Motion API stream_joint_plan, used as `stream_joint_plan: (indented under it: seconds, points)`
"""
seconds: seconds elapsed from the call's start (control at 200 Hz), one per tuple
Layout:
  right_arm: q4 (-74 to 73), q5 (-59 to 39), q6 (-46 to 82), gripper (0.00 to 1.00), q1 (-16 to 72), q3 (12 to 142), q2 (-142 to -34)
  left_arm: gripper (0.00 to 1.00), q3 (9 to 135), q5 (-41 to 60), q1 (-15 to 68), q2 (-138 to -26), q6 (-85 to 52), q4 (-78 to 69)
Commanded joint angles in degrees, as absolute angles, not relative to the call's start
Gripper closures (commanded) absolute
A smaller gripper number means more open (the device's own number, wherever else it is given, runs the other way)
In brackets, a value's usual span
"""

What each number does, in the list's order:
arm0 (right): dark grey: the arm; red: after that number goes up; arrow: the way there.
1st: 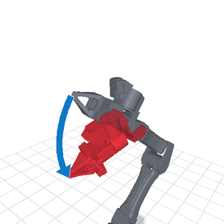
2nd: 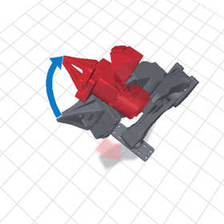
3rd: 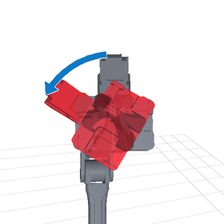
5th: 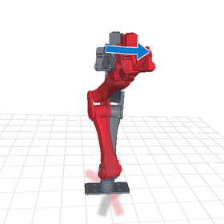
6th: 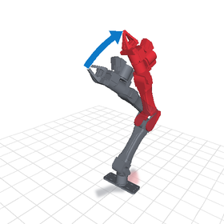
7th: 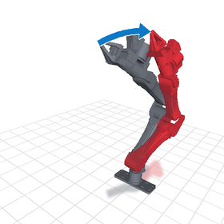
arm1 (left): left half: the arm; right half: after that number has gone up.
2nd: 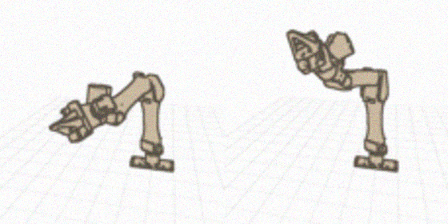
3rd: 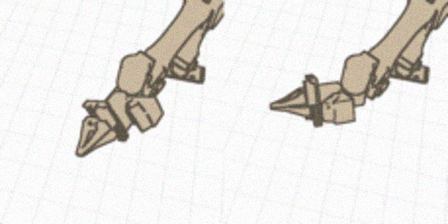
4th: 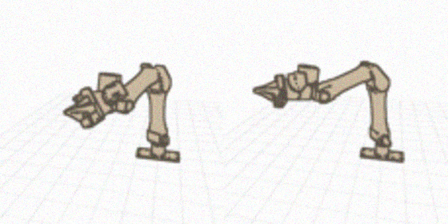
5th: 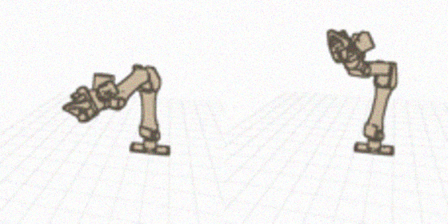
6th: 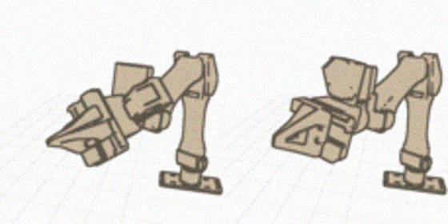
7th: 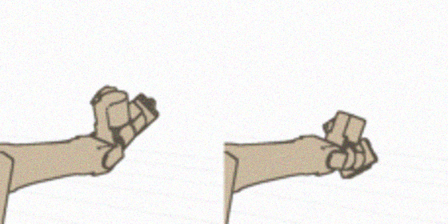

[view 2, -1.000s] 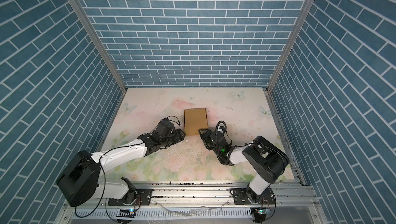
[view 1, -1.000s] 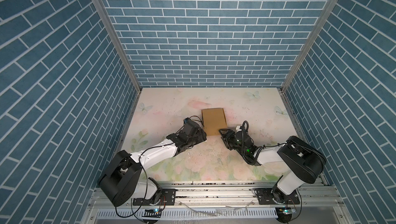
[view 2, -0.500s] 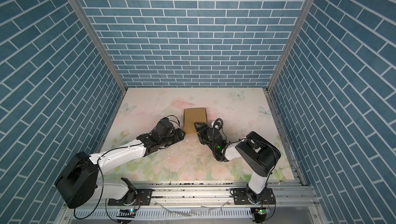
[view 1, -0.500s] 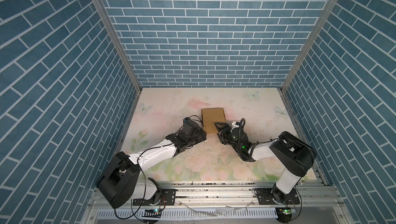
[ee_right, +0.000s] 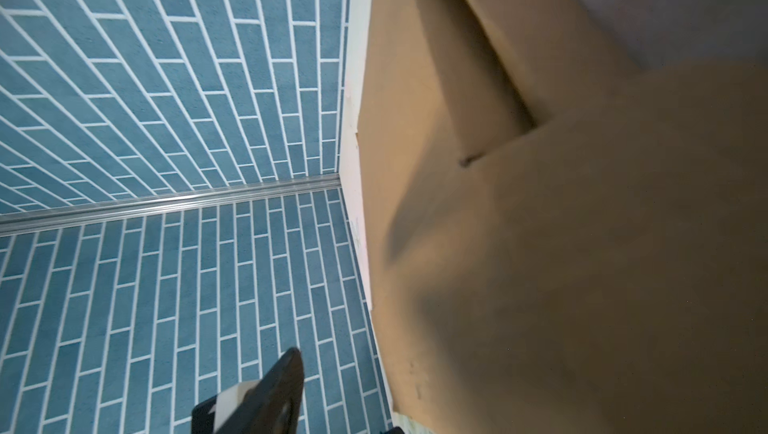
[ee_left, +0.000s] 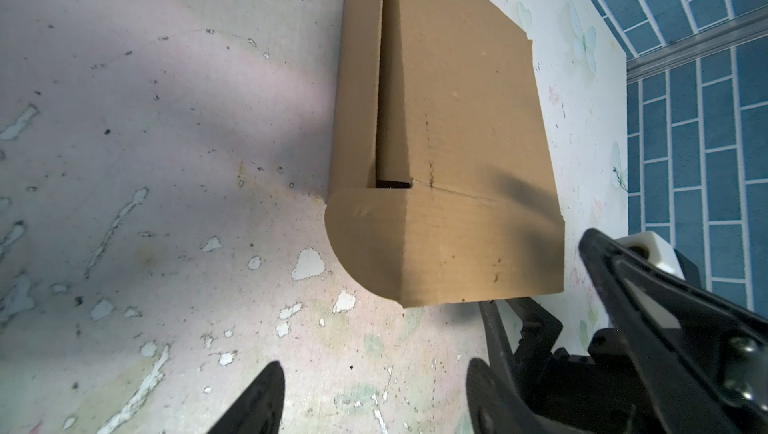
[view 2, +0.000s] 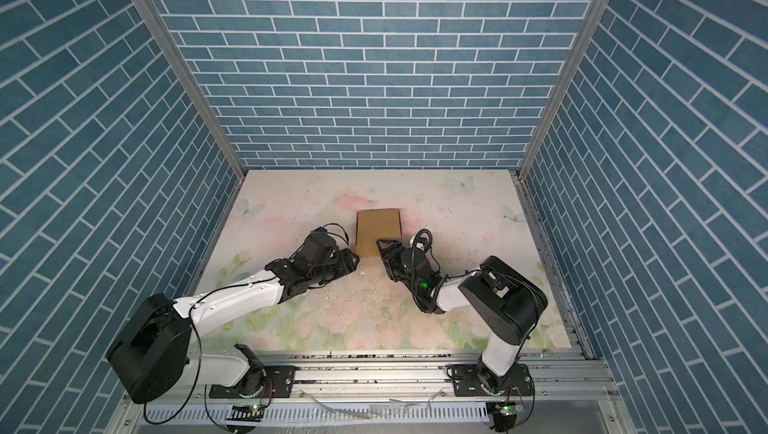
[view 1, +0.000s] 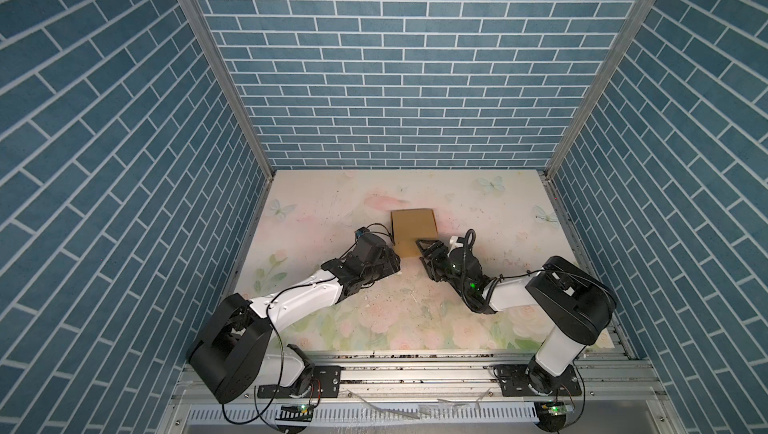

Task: Fold the paper box

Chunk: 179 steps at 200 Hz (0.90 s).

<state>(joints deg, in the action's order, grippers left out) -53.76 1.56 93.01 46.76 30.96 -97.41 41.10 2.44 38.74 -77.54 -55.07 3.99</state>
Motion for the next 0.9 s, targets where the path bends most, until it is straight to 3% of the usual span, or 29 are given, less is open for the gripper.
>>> stream_joint_plan:
  seconds: [0.0, 0.145, 0.525, 0.89]
  points:
    - [-46.0, 0.3, 87.6, 0.3, 47.2, 29.4, -92.8, 0.29, 40.4, 1.1, 38.4, -76.3, -54.7, 5.4]
    - [-38.3, 0.0, 82.1, 0.3, 47.1, 27.8, -87.7, 0.29, 40.6, 1.1, 37.6, -76.6, -54.2, 5.9]
    - [7.0, 2.3, 50.6, 0.37, 46.5, 38.4, -69.3, 0.29, 46.1, -0.5, 35.1, -77.9, -49.4, 11.5]
    - [10.5, -9.4, 38.5, 0.43, 35.3, 45.0, -76.3, 0.3, 54.3, 0.5, 35.0, -85.8, -45.5, 14.4]
